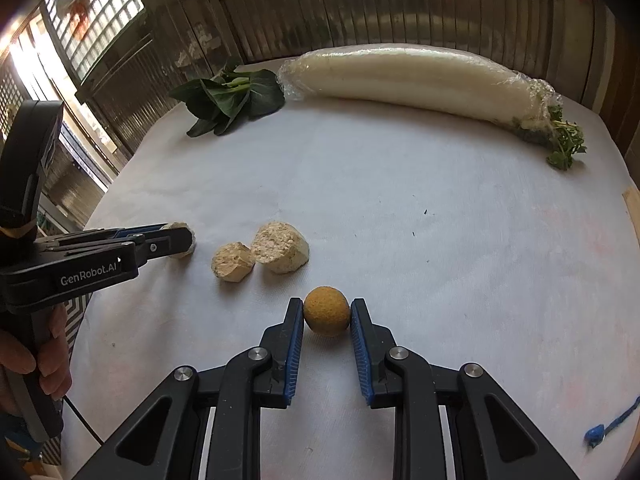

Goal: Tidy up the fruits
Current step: 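Grasp the small brown round fruit with the right tool while the left tool grasps a beige cube, then carry the brown fruit and beige cube over the tray with both tools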

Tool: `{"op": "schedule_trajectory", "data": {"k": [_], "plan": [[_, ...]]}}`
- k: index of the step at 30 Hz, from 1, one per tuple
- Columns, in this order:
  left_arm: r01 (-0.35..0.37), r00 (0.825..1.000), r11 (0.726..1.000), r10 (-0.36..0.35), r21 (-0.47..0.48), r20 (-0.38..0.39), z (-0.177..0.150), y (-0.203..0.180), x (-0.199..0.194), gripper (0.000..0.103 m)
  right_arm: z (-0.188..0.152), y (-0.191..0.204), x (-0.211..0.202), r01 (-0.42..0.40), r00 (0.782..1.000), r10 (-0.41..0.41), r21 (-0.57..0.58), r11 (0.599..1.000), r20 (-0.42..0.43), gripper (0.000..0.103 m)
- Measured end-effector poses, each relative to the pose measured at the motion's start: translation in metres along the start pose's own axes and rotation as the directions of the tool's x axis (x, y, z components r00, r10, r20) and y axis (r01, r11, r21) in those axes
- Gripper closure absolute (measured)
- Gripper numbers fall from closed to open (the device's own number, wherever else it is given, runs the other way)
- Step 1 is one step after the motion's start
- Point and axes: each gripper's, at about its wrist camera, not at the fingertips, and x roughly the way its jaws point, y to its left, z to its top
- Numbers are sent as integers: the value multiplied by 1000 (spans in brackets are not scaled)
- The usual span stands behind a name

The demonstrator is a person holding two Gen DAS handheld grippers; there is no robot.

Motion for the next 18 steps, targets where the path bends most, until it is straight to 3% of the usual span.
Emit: {"op": "schedule_trajectory", "data": {"k": [18], "plan": [[-59, 997, 998, 59, -2, 52, -49, 14, -63, 80, -23, 52, -29, -52, 999, 52, -70, 996, -5, 80]]}}
